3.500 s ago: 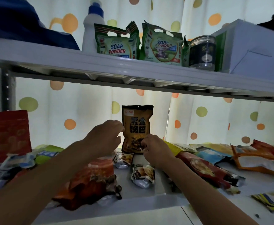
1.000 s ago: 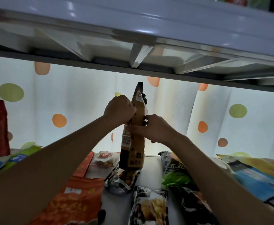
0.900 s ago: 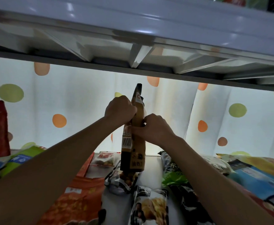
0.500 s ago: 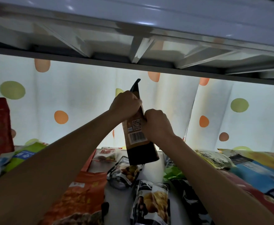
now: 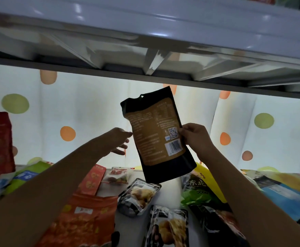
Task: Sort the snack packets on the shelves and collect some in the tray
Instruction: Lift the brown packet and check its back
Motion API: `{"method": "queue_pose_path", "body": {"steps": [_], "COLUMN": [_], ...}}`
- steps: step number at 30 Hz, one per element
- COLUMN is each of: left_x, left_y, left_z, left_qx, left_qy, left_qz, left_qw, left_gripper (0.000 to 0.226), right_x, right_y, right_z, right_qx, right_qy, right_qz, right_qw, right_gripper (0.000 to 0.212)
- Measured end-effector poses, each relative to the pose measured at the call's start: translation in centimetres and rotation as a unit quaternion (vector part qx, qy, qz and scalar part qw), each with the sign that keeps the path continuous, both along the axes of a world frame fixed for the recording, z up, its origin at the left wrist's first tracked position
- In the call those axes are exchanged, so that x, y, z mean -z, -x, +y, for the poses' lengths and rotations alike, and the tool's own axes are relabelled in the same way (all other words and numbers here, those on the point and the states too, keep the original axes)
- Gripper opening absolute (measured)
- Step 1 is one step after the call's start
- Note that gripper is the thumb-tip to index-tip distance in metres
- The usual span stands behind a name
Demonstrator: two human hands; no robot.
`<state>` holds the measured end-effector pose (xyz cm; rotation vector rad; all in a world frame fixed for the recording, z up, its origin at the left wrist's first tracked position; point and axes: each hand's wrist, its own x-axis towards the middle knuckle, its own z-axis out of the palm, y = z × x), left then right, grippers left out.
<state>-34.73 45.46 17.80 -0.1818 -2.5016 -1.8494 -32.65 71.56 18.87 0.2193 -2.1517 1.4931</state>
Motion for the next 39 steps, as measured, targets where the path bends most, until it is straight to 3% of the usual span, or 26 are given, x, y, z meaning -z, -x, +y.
{"method": "queue_pose_path", "body": {"steps": [4, 8, 14, 18, 21, 23, 25, 28, 33, 38, 39], "left_x": [-0.7, -1.5, -2.4, -3.0, -3.3, -3.5, -3.7, -4.1, -3.8, -3.9, -4.2], "left_y": [-0.6, -1.2, -1.3, -0.9, -0.2, 0.2, 0.4, 0.4, -0.6, -0.4, -0.4], "left_z": [-0.4, -0.7, -0.1, 1.9, 3.0, 3.6, 4.2, 5.4, 7.8, 8.8, 8.7], "left_qx": [0.065, 0.062, 0.033, -0.059, -0.108, -0.125, -0.137, -0.136, -0.149, -0.117, -0.088], "left_qy": [-0.105, -0.127, -0.129, -0.110, -0.085, -0.086, -0.076, -0.039, 0.069, 0.103, 0.097], "left_qz": [0.052, 0.102, 0.117, 0.136, 0.158, 0.167, 0.168, 0.178, 0.242, 0.302, 0.301], "left_qw": [0.991, 0.985, 0.984, 0.983, 0.978, 0.974, 0.973, 0.974, 0.956, 0.941, 0.945], "left_gripper": [0.036, 0.020, 0.015, 0.014, 0.015, 0.017, 0.017, 0.014, 0.017, 0.015, 0.014], "right_x": [0.3, 0.3, 0.7, 0.7, 0.3, 0.4, 0.4, 0.1, -0.7, -1.0, -0.9], "right_y": [0.5, 1.2, 2.1, 1.9, -0.1, -1.4, -2.4, -3.1, -4.0, -3.0, -2.2], "right_z": [0.0, -0.5, -1.7, -3.4, -5.3, -6.3, -7.1, -7.9, -8.3, -7.4, -6.8], "right_qx": [-0.021, -0.010, 0.062, 0.152, 0.066, 0.022, 0.053, 0.145, 0.138, 0.128, 0.136], "right_qy": [0.049, 0.049, 0.048, -0.048, -0.096, -0.169, -0.299, -0.427, -0.436, -0.414, -0.399], "right_qz": [-0.024, -0.027, -0.036, -0.014, 0.011, 0.010, 0.021, 0.023, -0.006, 0.014, 0.011], "right_qw": [0.998, 0.998, 0.996, 0.987, 0.993, 0.985, 0.952, 0.892, 0.889, 0.901, 0.907], "right_gripper": [0.027, 0.022, 0.014, 0.025, 0.017, 0.029, 0.048, 0.046, 0.020, 0.011, 0.021]}}
